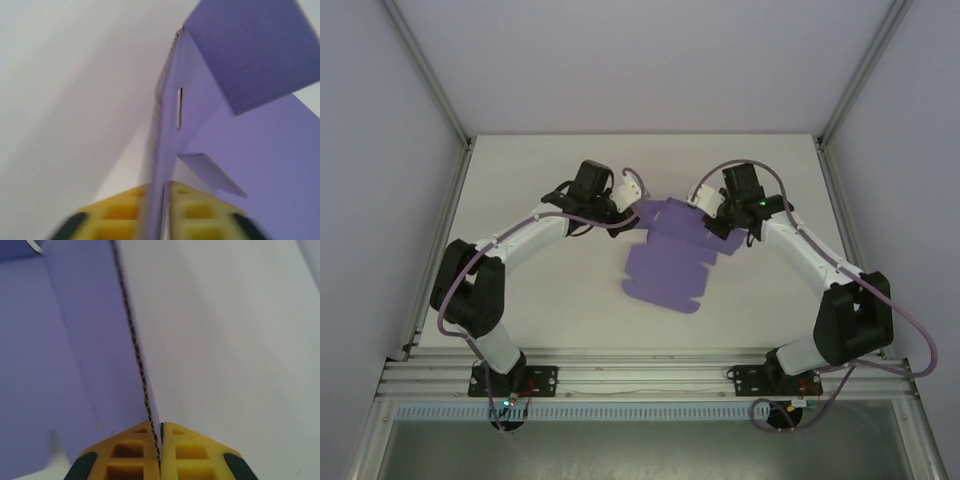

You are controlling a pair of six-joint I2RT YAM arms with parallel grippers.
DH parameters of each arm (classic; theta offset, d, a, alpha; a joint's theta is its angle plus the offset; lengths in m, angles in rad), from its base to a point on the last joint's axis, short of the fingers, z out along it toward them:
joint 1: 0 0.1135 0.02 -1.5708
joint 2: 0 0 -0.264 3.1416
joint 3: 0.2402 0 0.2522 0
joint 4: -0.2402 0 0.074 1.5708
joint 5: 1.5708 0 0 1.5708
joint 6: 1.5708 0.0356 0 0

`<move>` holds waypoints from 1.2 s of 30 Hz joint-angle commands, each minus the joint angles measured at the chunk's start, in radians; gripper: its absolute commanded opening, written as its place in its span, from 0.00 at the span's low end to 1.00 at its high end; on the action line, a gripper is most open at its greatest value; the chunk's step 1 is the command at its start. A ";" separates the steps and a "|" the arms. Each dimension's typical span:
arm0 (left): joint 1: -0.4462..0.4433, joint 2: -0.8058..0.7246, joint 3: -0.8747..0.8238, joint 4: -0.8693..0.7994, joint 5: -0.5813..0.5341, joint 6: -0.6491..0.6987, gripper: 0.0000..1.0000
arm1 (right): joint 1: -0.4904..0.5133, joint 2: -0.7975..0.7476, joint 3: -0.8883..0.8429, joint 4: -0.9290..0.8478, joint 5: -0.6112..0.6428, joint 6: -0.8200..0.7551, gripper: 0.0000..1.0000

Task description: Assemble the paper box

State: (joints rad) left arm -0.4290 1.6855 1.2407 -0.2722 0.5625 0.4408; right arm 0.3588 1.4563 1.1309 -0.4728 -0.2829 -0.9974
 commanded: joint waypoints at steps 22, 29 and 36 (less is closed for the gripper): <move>0.207 -0.217 -0.276 0.250 -0.549 -0.590 1.00 | 0.378 0.192 -0.433 1.417 0.796 -0.653 0.00; 0.238 -0.123 -0.215 0.210 -0.565 -0.648 1.00 | 0.421 0.357 -0.510 1.699 0.843 -0.638 0.00; 0.261 0.002 -0.164 0.231 -0.390 -0.643 1.00 | 0.429 0.384 -0.558 1.772 0.842 -0.608 0.00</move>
State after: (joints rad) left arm -0.1684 1.6611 1.0542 -0.0364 0.0792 -0.2024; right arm 0.7792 1.8355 0.5884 1.1870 0.5251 -1.6268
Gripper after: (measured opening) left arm 0.994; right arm 0.041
